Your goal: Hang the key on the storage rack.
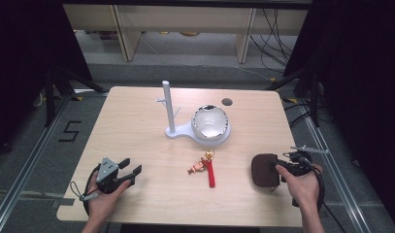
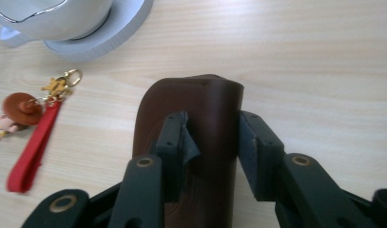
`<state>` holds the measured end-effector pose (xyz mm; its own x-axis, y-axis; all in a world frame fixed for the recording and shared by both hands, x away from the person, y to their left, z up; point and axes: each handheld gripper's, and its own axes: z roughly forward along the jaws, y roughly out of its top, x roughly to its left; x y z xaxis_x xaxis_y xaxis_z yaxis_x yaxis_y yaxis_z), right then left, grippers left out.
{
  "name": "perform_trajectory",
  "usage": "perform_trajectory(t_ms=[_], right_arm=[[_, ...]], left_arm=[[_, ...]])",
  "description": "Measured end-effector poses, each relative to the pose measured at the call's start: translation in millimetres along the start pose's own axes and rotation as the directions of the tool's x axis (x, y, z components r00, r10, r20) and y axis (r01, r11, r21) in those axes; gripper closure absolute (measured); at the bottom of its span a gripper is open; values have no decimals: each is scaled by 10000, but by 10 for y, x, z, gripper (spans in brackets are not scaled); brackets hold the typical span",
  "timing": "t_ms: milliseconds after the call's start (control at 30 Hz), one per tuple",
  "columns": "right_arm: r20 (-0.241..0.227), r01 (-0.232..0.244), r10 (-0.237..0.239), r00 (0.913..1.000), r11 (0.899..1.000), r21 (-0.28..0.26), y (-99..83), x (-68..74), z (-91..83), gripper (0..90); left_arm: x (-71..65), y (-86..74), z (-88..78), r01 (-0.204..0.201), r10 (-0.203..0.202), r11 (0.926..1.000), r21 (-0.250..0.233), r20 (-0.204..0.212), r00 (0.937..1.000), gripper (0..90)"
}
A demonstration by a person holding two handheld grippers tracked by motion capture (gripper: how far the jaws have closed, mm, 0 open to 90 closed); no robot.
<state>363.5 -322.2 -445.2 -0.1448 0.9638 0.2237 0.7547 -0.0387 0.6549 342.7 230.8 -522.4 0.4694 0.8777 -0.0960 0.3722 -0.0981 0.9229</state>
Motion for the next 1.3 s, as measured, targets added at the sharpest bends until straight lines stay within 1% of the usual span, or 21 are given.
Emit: perform_trajectory(t_ms=[33, 100, 167, 200, 233, 333, 367, 400, 433, 467, 733, 767, 867, 900, 1000, 1033, 1067, 1100, 1233, 1267, 1300], right_arm=[[-71, 483, -485, 9988, 9986, -200, -2, -20, -4, 659], [86, -40, 42, 10000, 9998, -180, 8, 59, -33, 659], [10, 79, -79, 10000, 9996, -264, 9, 67, -34, 660], [154, 654, -648, 9978, 9970, -404, 19, 43, -39, 661], [59, 716, -714, 9974, 9960, -526, 13, 46, -29, 662], [57, 616, -614, 9981, 9969, -485, 26, 67, -36, 662], [128, 135, -129, 9998, 9988, -473, 20, 115, -50, 662], [65, 112, -108, 9999, 9986, -526, 26, 127, -46, 663], [30, 160, -158, 9999, 9979, -622, 32, 131, -52, 662], [252, 645, -629, 9977, 9955, -687, 48, 107, -56, 663], [-16, 648, -655, 9978, 9902, -1236, 90, 174, -94, 662], [-46, 164, -171, 9998, 9930, -1171, 85, 224, -107, 662], [-3, 269, -272, 9996, 9908, -1326, 96, 244, -115, 662], [24, 750, -753, 9972, 9883, -1330, 111, 212, -123, 662], [-11, 788, -800, 9968, 9839, -1603, 123, 226, -125, 662], [53, 507, -505, 9987, 9878, -1471, 124, 258, -140, 662], [147, 809, -796, 9967, 9828, -1658, 134, 240, -141, 662], [38, 425, -424, 9991, 9865, -1581, 134, 271, -148, 662], [17, 916, -927, 9957, 9807, -1729, 168, 262, -139, 662], [1, 486, -492, 9988, 9853, -1637, 165, 308, -148, 662], [1, 486, -492, 9988, 9853, -1637, 165, 308, -148, 662]], left_arm=[[0, 0, 0, -2, 2, 10000, -2, 0, 10000, 419], [-1, 0, 0, -15, 15, 10000, -7, 1, 10000, 420], [1, -4, 7, -14, 15, 10000, -88, 70, 10000, 420], [-2, 0, -1, -14, 14, 10000, 7, 2, 10000, 420], [-1, -1, 1, -10, 10, 10000, -6, 9, 10000, 420], [-1, 0, 0, 6, -6, 10000, -3, 10, 10000, 420], [0, 0, 0, 1, -1, 10000, -1, 12, 10000, 420], [1, 0, 5, -7, 7, 10000, 21, 85, 10000, 421], [1, 0, 5, -7, 7, 10000, 21, 85, 10000, 421], [0, 2, 5, -48, 48, 10000, 67, 66, 10000, 421], [-1, -5, 10, -9, 10, 9999, -103, 104, 9999, 421], [-1, -5, 10, -9, 10, 9999, -103, 104, 9999, 421], [-5, -4, 7, -43, 43, 10000, -81, 53, 10000, 421], [-4, -5, 11, -39, 40, 9999, -107, 81, 10000, 421], [-7, -5, 12, -75, 76, 9999, -96, 65, 10000, 421], [-6, -5, 11, -91, 92, 9999, -100, 64, 9999, 421], [-7, -5, 11, -71, 72, 9999, -108, 62, 10000, 421], [-6, -5, 11, -52, 53, 9999, -113, 61, 10000, 421], [-5, -5, 10, -47, 48, 9999, -110, 66, 10000, 420], [-8, -3, 5, -54, 55, 10000, -65, 32, 10000, 420], [-8, -3, 5, -54, 55, 10000, -65, 32, 10000, 420]])
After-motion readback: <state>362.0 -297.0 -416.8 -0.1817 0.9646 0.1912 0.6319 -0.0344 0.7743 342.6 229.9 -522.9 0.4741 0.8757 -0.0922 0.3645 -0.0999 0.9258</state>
